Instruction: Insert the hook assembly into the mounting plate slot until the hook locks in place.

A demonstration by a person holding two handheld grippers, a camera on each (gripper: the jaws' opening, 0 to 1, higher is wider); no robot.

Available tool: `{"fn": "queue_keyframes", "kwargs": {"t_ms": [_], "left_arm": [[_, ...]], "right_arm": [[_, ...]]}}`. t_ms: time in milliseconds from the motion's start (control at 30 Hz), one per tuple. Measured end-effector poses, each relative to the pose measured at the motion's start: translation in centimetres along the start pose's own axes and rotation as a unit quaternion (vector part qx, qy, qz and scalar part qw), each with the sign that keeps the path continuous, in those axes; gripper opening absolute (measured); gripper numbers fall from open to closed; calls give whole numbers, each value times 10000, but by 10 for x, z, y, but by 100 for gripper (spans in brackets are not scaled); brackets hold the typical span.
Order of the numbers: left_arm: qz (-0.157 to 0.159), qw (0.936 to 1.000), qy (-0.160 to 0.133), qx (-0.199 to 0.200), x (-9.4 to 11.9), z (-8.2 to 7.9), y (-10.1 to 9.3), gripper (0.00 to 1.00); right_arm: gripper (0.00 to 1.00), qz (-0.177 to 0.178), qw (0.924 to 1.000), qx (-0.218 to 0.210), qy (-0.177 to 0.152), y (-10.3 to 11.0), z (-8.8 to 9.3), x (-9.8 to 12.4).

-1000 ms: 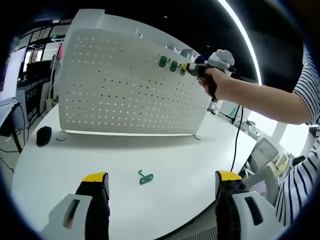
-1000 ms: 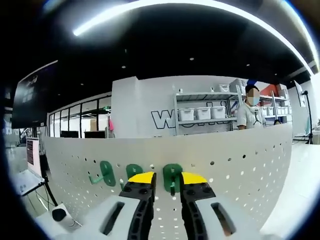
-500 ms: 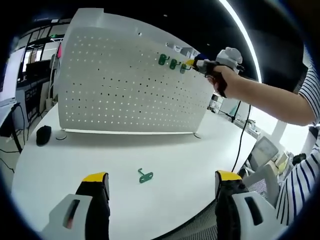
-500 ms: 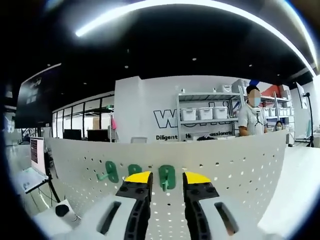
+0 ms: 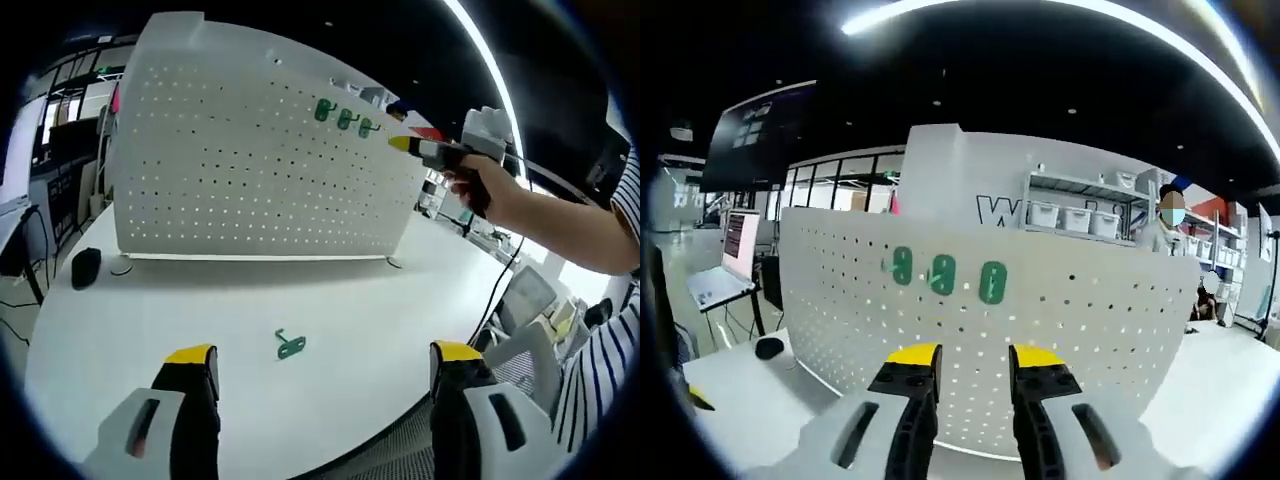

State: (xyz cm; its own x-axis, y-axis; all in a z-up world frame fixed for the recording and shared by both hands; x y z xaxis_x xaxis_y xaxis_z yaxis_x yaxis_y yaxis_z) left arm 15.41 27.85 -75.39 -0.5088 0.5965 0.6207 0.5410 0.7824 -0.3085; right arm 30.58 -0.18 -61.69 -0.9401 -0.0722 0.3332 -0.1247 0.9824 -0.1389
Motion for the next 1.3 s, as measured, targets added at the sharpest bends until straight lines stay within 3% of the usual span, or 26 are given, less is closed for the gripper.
{"fn": "queue_keyframes", "kwargs": {"t_ms": [300, 567, 900, 1300], "left_arm": [[-18, 9999, 103, -6, -1, 2, 0, 89], [-6, 9998, 204, -42, -3, 5, -1, 89], [54, 9996, 258, -58, -5, 6, -3, 91], [56, 9981, 591, -170, -10, 13, -4, 89]], "right_arm": [[24, -392, 9973, 209, 592, 22, 59, 26], [24, -644, 9930, 175, 969, 44, 97, 46], [25, -934, 9871, 141, 1291, 67, 126, 62], [25, -1257, 9764, 39, 1758, 81, 155, 74]]}}
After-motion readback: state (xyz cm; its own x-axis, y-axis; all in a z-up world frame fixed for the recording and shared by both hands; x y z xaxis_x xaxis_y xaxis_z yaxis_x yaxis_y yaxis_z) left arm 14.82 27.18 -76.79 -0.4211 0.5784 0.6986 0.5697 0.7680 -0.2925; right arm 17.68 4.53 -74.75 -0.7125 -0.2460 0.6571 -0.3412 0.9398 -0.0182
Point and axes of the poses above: the point that each gripper's makers call its tool centre point, and the gripper's own axes: x roughly backward along the fingers, y roughly to its left, z roughly out of its underside, the point moved 5 cm from there along x, roughly backward along the fingers, and after that the axes turned 15 degrees about y, right-handed, at the moved point
